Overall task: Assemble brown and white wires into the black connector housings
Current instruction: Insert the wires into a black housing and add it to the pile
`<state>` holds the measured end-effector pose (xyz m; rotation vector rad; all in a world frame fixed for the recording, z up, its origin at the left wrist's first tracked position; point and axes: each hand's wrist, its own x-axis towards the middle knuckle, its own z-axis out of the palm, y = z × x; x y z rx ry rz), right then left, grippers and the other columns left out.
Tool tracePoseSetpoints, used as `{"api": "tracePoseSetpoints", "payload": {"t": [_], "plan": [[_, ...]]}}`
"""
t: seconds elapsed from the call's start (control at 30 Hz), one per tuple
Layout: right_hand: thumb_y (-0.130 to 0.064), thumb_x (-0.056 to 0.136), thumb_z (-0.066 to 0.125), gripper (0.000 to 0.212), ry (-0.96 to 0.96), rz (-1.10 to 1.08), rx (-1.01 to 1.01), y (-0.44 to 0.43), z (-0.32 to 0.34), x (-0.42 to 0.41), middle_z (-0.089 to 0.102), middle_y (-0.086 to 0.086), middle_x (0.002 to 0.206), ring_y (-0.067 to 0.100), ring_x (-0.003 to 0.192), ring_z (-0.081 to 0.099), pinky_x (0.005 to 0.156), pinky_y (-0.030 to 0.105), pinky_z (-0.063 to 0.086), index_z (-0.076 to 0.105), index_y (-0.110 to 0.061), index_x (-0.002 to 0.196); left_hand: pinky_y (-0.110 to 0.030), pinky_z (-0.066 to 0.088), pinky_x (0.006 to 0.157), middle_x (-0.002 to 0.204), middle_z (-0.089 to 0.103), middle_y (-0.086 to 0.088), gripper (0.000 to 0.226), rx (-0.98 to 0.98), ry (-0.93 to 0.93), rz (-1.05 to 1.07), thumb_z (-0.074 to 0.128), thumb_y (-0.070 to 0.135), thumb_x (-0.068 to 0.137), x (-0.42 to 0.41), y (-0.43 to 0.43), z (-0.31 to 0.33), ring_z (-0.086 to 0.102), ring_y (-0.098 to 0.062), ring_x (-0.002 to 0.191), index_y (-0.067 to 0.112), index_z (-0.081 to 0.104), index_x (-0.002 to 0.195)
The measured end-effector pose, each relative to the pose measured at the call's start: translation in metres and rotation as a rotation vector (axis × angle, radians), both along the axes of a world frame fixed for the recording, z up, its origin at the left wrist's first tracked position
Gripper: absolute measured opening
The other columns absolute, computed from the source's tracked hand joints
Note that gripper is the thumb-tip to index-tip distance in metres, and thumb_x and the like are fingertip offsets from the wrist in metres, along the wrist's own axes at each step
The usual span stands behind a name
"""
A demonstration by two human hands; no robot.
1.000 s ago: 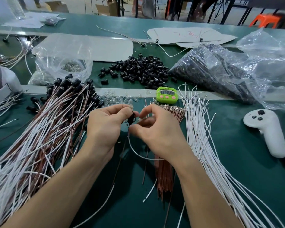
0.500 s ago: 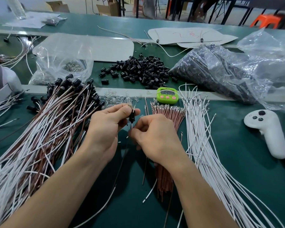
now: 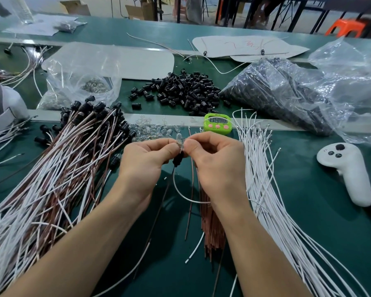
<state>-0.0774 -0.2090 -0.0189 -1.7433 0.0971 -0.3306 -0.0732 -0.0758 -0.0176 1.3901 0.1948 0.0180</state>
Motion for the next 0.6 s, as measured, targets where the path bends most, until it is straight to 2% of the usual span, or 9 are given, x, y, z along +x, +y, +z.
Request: {"api": "tracePoseSetpoints", "payload": {"t": [0.1,0.2,0.27,0.4,0.47,0.6], "plan": [[-0.015,0.086,0.081,0.012,0.007,0.024,0.006,-0.0006,-0.0017,0.0016,0.076,-0.010,0.071,0.007,0.067,0.072,0.066,0.020,0.057,0.078,-0.021,0.076,-0.050,0.054,0.092,0.079,0.076,-0.012,0.019,0.016,-0.004,-0.014,0.076,0.002,0.084,-0.0008,-0.0006,0.0013,0.066,-0.026,0.078,0.017,0.082,0.073],[-0.015,0.086,0.080,0.014,0.015,0.032,0.018,-0.0008,-0.0033,0.0021,0.075,-0.010,0.069,0.004,0.062,0.069,0.061,0.019,0.053,0.077,-0.022,0.075,-0.031,0.052,0.079,0.077,0.077,-0.005,0.020,0.058,-0.004,-0.018,0.077,0.004,0.084,-0.0007,-0.0002,0.0001,0.066,-0.014,0.072,0.018,0.082,0.071],[-0.015,0.086,0.079,0.013,0.017,0.029,0.034,-0.0006,-0.0032,0.0020,0.074,-0.009,0.067,0.001,0.057,0.064,0.057,0.016,0.049,0.077,-0.021,0.075,-0.026,0.048,0.074,0.076,0.077,-0.002,0.018,0.071,-0.001,-0.010,0.077,0.006,0.084,-0.0006,0.0001,-0.0001,0.063,-0.010,0.070,0.019,0.081,0.072],[-0.020,0.080,0.080,0.005,0.024,0.041,0.055,0.0001,-0.0025,0.0001,0.076,-0.008,0.070,0.007,0.063,0.071,0.061,0.024,0.057,0.078,-0.024,0.079,-0.024,0.046,0.072,0.073,0.075,0.001,0.018,0.075,-0.006,-0.028,0.076,0.007,0.085,-0.0002,0.0000,-0.0010,0.062,-0.008,0.068,0.019,0.081,0.071],[-0.017,0.080,0.082,0.011,0.027,0.057,0.039,0.0000,-0.0023,0.0000,0.077,-0.008,0.072,0.009,0.068,0.074,0.066,0.027,0.061,0.079,-0.027,0.077,-0.024,0.045,0.071,0.072,0.074,0.002,0.020,0.078,-0.012,-0.038,0.076,0.006,0.085,-0.0004,-0.0002,-0.0016,0.060,-0.007,0.066,0.019,0.081,0.071],[-0.012,0.080,0.084,0.019,0.028,0.059,0.050,-0.0020,-0.0029,0.0020,0.076,-0.009,0.069,0.004,0.063,0.072,0.061,0.016,0.054,0.077,-0.027,0.070,-0.022,0.046,0.071,0.071,0.074,0.003,0.023,0.070,-0.012,-0.036,0.075,0.007,0.085,-0.0002,-0.0004,-0.0017,0.061,-0.006,0.067,0.023,0.082,0.070]]}}
